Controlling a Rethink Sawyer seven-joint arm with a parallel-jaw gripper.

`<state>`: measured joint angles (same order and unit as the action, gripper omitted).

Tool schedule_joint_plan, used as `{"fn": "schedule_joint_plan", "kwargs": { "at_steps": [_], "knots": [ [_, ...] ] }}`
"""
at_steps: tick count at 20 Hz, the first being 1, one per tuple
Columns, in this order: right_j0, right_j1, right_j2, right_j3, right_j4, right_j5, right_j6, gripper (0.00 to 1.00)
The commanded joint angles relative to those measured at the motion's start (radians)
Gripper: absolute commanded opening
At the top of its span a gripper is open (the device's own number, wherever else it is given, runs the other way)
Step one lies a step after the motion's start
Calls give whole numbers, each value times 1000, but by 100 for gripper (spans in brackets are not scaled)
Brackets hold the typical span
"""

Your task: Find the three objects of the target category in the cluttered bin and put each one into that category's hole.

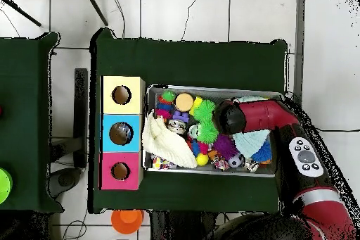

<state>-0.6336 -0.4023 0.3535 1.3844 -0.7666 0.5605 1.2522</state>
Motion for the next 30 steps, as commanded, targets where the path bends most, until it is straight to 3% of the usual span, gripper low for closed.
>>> {"fn": "schedule_joint_plan", "kwargs": {
  "at_steps": [1,14,15,30],
  "knots": [
    [14,32,43,99,-3,106,-130,100],
    [5,42,73,90,27,144,-162,100],
    [0,44,80,92,31,143,-168,0],
    [-26,50,118,104,36,140,-196,0]
  ]
}}
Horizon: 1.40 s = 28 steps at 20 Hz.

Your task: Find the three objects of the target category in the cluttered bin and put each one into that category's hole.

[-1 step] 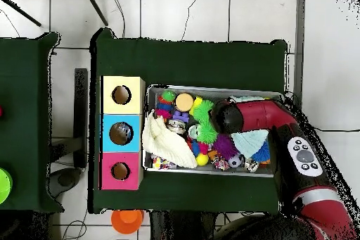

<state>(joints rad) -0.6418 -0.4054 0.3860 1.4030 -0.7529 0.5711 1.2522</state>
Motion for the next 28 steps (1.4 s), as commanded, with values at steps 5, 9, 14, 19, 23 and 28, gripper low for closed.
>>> {"fn": "schedule_joint_plan", "kwargs": {
  "at_steps": [5,9,14,19,23,28],
  "knots": [
    [-59,-29,106,157,28,116,-215,0],
    [-97,-119,120,218,35,157,-255,0],
    [-94,-219,113,260,37,188,-240,0],
    [-71,-227,118,251,39,194,-188,0],
    [-60,-239,144,257,70,181,-135,0],
    [-101,-252,229,324,137,33,-45,0]
  ]
}}
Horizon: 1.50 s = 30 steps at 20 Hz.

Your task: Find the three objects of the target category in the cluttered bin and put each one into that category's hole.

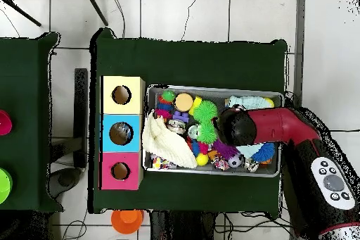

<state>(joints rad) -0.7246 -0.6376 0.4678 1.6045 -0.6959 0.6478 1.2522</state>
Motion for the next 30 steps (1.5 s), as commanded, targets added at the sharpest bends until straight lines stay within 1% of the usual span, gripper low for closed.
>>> {"fn": "schedule_joint_plan", "kwargs": {
  "at_steps": [1,3,7,10,13,15,20,22,25,28,30],
  "knots": [
    [-30,-38,172,150,100,-75,-24,0],
    [-59,-70,221,197,128,-143,8,0],
    [-94,-120,290,264,183,-201,54,0],
    [-94,-155,307,296,209,-231,89,0],
    [-94,-207,314,351,232,-273,125,0],
    [-82,-224,306,366,241,-303,150,0],
    [-7,-210,229,339,244,-325,183,0],
    [43,-202,184,316,246,-312,205,0],
    [137,-180,100,268,242,-264,237,0],
    [208,-165,41,232,252,-251,263,0],
    [274,-155,-11,201,259,-230,290,0]
  ]
}}
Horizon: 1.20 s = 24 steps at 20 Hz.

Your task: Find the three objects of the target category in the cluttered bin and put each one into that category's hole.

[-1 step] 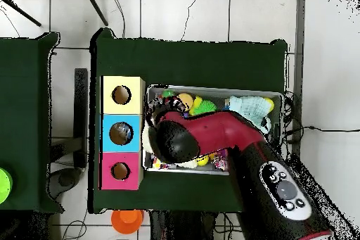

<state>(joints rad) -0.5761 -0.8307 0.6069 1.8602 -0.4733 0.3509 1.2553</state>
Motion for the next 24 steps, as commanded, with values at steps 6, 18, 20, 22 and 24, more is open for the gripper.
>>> {"fn": "schedule_joint_plan", "kwargs": {
  "at_steps": [6,18,20,22,24],
  "knots": [
    [285,37,-284,-135,57,213,318,0],
    [487,115,-448,-238,90,352,347,0],
    [498,124,-460,-239,97,347,349,0],
    [509,136,-474,-239,101,331,354,0],
    [521,147,-489,-245,105,325,354,0]
  ]
}}
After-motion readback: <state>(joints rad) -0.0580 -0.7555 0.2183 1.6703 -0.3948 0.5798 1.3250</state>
